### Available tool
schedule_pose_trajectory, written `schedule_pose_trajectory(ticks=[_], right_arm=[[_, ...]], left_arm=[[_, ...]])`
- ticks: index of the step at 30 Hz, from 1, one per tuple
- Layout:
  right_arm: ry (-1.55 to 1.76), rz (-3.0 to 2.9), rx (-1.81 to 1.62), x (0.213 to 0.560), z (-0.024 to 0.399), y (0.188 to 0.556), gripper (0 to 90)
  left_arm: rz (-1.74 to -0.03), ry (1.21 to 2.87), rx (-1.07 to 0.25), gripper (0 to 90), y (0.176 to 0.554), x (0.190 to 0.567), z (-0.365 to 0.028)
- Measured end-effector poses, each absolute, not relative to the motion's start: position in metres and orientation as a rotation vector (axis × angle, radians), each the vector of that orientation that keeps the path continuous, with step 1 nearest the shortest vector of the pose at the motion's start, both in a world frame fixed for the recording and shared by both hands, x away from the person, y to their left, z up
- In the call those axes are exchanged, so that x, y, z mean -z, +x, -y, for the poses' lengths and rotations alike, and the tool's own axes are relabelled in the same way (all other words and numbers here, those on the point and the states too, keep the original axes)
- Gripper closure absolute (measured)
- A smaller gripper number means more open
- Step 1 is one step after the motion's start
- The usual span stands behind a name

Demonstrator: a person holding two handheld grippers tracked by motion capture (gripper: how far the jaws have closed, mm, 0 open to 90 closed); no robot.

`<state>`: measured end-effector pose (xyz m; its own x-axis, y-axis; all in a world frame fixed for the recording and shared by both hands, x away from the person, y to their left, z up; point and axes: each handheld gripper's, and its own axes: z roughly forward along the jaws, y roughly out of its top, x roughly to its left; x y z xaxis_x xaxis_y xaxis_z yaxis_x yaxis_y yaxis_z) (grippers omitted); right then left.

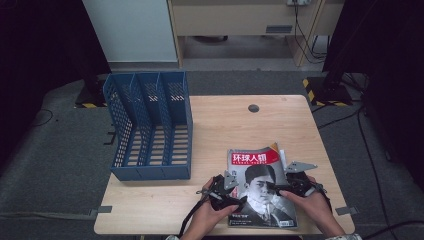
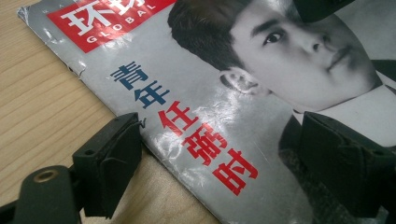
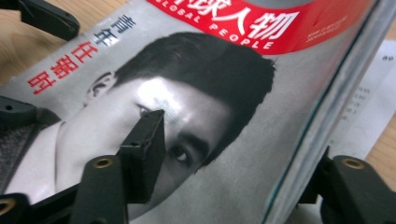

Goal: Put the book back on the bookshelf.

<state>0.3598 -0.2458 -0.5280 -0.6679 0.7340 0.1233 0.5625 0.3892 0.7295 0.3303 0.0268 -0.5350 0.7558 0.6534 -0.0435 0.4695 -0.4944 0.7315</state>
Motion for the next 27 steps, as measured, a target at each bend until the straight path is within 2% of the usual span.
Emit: schedule_pose_trajectory(ticks=[4, 9, 12, 13, 14, 17, 27], right_arm=[[1.142, -2.436, -1.178, 0.5272, 0.244, 0.3595, 42.5], [1.128, -2.457, -1.145, 0.5293, 0.2408, 0.3595, 35.8], [1.119, -2.456, -1.13, 0.5299, 0.2389, 0.359, 35.9], [1.116, -2.456, -1.116, 0.5293, 0.2387, 0.3588, 38.1], [1.117, -2.441, -1.116, 0.5286, 0.2403, 0.3593, 46.0], [1.144, -2.418, -1.13, 0.5266, 0.2432, 0.3598, 58.0], [1.172, -2.374, -1.15, 0.5214, 0.2433, 0.3592, 79.9]], left_arm=[[-0.838, 2.184, -0.305, 13.0, 0.3306, 0.535, -0.0268], [-0.831, 2.183, -0.302, 13.1, 0.3333, 0.535, -0.0263], [-0.831, 2.183, -0.302, 13.4, 0.3345, 0.535, -0.0263], [-0.83, 2.182, -0.3, 13.4, 0.3346, 0.535, -0.0263], [-0.83, 2.183, -0.3, 13.5, 0.3346, 0.5349, -0.0263], [-0.828, 2.184, -0.302, 13.4, 0.3349, 0.535, -0.0259], [-0.841, 2.181, -0.288, 11.5, 0.3374, 0.5351, -0.0257]])
